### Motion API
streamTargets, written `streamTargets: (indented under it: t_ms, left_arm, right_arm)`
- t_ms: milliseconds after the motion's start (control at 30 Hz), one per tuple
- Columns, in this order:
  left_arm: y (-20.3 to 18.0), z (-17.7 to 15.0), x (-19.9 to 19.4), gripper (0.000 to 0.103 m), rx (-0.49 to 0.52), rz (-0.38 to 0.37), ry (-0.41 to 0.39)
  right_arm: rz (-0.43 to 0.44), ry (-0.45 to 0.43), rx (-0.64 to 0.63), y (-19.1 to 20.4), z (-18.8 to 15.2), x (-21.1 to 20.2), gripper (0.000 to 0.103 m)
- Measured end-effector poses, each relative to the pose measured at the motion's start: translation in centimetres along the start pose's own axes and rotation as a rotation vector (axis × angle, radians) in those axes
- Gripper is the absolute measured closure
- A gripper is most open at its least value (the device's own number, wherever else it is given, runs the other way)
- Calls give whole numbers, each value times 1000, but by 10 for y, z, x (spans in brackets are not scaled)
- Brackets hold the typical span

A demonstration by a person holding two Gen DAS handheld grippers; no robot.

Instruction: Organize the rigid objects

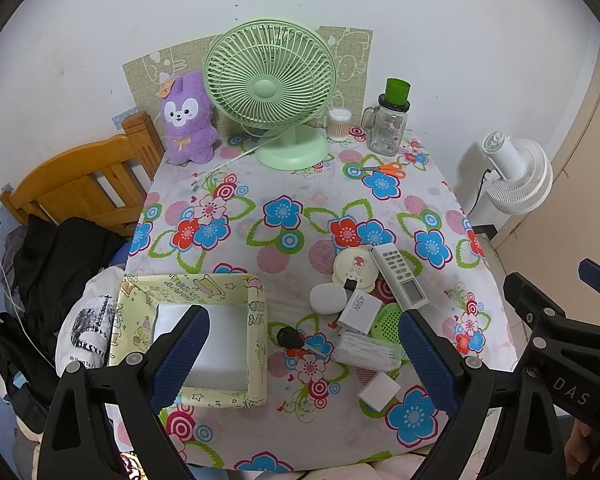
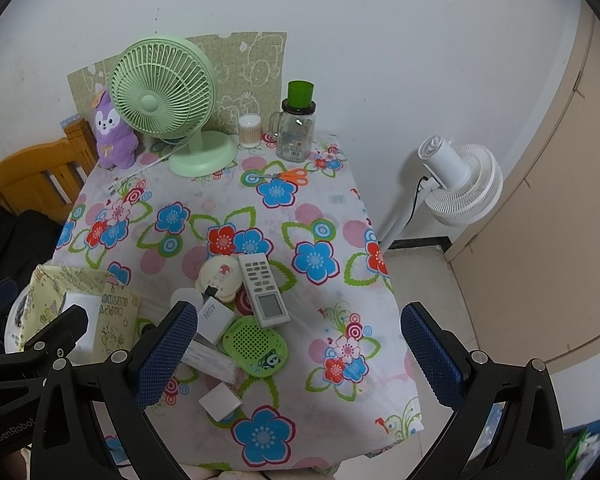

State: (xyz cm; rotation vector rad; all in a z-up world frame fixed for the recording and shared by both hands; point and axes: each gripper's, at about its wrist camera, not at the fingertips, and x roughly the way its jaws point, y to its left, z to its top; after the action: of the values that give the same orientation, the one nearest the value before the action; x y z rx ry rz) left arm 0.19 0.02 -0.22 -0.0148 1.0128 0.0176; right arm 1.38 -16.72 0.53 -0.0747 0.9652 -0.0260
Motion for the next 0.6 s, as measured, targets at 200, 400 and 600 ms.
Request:
streamTargets:
  t_ms: [200, 400, 600]
  left_arm:
    - [1, 1, 0, 7, 2, 6, 3]
    - [2, 2, 1, 7, 0, 8, 5]
    - [2, 2, 1, 7, 0, 9, 5]
  right_arm:
    - [1, 0, 0, 0, -2, 1, 0]
    - [1, -6, -2, 0, -2, 2, 0]
    - [1, -5, -2, 0, -1, 2, 0]
